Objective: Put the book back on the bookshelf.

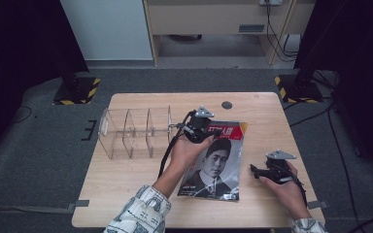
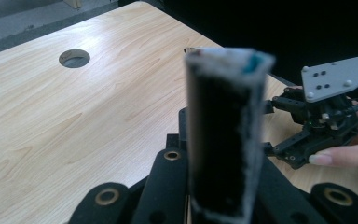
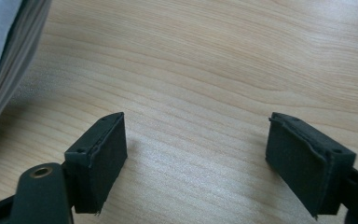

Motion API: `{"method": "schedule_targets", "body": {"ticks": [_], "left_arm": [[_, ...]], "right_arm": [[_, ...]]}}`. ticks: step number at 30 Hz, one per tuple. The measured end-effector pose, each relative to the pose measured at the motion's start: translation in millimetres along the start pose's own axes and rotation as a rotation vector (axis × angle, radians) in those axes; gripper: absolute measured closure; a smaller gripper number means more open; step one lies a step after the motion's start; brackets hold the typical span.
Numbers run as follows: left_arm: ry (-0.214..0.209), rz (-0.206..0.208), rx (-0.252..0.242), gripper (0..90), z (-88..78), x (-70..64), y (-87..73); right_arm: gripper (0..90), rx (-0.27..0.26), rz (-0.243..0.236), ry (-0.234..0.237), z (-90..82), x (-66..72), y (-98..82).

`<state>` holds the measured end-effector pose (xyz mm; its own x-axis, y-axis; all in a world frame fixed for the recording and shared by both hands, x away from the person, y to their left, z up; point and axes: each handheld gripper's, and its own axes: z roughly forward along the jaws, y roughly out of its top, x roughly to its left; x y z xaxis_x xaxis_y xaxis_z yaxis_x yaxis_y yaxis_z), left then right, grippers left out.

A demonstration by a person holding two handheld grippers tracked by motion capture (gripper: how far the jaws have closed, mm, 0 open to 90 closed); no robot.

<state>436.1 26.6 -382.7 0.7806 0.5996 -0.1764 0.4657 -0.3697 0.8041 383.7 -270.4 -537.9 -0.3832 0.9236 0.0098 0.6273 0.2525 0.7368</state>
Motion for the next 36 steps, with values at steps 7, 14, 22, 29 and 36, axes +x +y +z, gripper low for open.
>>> {"method": "schedule_targets", "body": {"ticks": [7, 14, 22, 29, 36], "left_arm": [[-0.013, -0.011, -0.031, 86.4, -15.2, -0.5, 5.1], [-0.018, -0.019, -0.068, 86.4, -39.4, -1.6, 13.2], [-0.032, -0.032, -0.097, 86.4, -60.4, -3.7, 16.0], [-0.036, -0.023, -0.11, 86.4, -69.4, -7.8, 17.1], [-0.033, -0.002, -0.109, 86.4, -76.5, -11.9, 16.9]], "right_arm": [[19.5, -0.001, 0.002, -0.001, 0.3, 0.5, 0.1], [19.2, 0.001, -0.006, 0.0, 0.3, 0.4, 0.2], [19.1, 0.0, -0.005, 0.002, 0.3, 0.7, 0.1], [19.1, 0.002, -0.007, 0.003, 0.2, 0.7, 0.1], [19.1, 0.002, -0.008, 0.004, 0.4, 0.6, 0.2]]}}
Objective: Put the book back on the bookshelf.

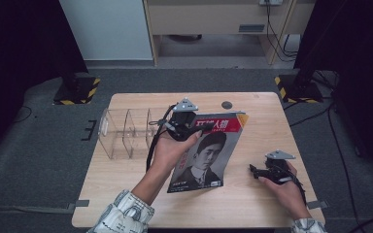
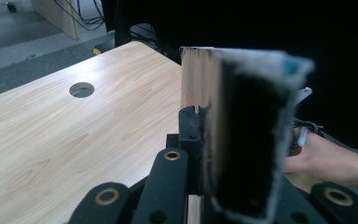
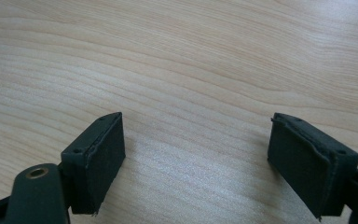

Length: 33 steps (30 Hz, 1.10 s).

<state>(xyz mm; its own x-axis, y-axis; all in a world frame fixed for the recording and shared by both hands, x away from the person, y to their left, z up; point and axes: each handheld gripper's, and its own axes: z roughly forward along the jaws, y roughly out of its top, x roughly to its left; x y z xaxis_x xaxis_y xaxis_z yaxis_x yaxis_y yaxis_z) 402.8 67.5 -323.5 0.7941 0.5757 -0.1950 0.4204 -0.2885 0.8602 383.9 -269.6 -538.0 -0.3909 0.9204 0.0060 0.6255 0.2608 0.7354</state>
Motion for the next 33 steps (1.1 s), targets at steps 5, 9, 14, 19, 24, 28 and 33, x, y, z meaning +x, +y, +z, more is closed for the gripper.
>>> {"method": "schedule_targets", "body": {"ticks": [5, 9, 14, 19, 24, 28, 33], "left_arm": [[-0.007, 0.022, -0.011, 86.4, -14.9, -4.1, 0.6], [-0.004, 0.031, -0.013, 86.4, -29.5, -4.7, 0.8], [0.007, 0.028, -0.029, 86.4, -51.6, -1.5, -3.1], [0.034, 0.03, -0.025, 86.4, -70.8, 1.1, -8.4], [0.04, 0.017, -0.027, 86.4, -78.4, 6.7, -14.1], [0.046, 0.016, -0.032, 86.4, -86.1, 8.6, -17.7], [0.054, 0.014, -0.039, 86.4, -97.4, 11.0, -19.8]], "right_arm": [[19.1, 0.0, -0.001, 0.001, 0.3, 0.2, 0.2], [19.1, 0.0, 0.003, 0.002, 0.4, 0.6, 0.3], [19.1, -0.002, -0.004, 0.004, 0.6, 0.6, 0.3], [19.1, -0.004, -0.003, 0.007, 0.8, 1.0, 0.5], [19.1, -0.004, -0.004, 0.007, 0.8, 1.0, 0.5], [19.3, -0.002, -0.002, 0.007, 0.7, 1.2, 0.5], [19.7, -0.003, -0.002, 0.005, 0.6, 1.5, 0.5]]}}
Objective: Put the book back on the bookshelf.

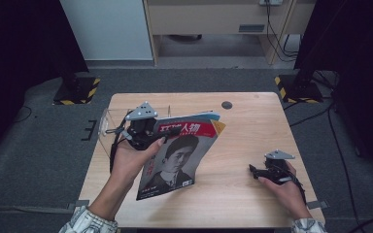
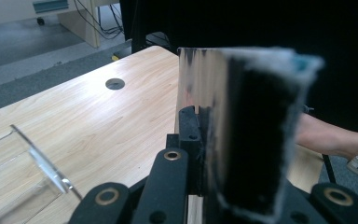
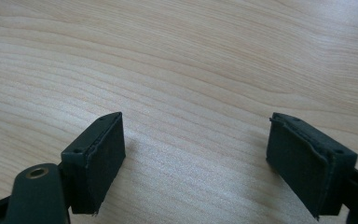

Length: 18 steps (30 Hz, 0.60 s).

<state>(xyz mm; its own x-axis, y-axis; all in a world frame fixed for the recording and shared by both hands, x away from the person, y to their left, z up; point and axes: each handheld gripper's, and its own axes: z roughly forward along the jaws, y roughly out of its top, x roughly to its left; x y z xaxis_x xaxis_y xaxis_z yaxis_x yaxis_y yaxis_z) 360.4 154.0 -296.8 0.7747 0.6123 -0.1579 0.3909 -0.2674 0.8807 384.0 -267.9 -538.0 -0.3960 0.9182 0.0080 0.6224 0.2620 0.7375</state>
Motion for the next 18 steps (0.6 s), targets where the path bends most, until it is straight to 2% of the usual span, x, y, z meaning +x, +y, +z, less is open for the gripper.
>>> {"method": "schedule_targets", "body": {"ticks": [18], "left_arm": [[0.047, -0.028, -0.032, 86.4, -44.1, 18.7, -15.5]], "right_arm": [[19.7, 0.002, -0.003, 0.001, -0.2, -0.1, -0.1]]}}
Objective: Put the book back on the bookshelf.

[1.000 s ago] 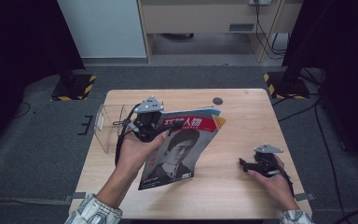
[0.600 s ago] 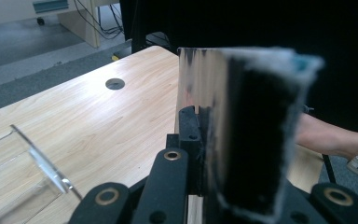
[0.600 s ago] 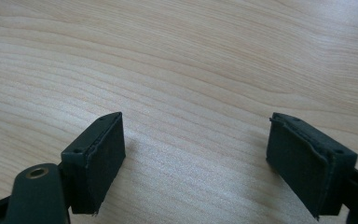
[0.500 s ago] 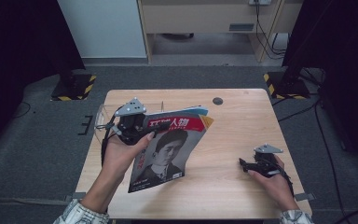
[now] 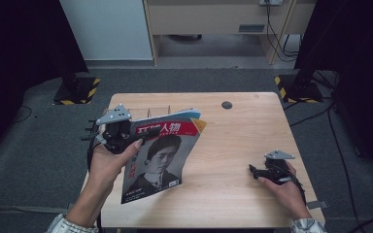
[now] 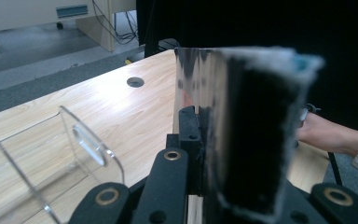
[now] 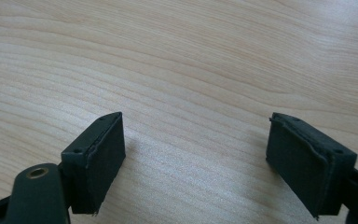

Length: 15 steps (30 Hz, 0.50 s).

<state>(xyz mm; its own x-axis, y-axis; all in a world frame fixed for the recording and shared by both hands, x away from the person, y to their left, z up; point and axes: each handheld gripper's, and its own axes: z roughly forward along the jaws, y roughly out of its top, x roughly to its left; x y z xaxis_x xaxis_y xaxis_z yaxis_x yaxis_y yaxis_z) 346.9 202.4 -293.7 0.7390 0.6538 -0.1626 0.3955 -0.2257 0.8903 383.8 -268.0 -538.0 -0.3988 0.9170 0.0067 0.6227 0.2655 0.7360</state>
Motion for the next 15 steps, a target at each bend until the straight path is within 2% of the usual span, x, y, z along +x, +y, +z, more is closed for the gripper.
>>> {"method": "schedule_targets", "body": {"ticks": [15], "left_arm": [[0.042, -0.024, -0.01, 86.4, -25.3, 16.4, -12.7]], "right_arm": [[19.8, 0.002, 0.001, 0.0, -0.2, 0.2, 0.0]]}}
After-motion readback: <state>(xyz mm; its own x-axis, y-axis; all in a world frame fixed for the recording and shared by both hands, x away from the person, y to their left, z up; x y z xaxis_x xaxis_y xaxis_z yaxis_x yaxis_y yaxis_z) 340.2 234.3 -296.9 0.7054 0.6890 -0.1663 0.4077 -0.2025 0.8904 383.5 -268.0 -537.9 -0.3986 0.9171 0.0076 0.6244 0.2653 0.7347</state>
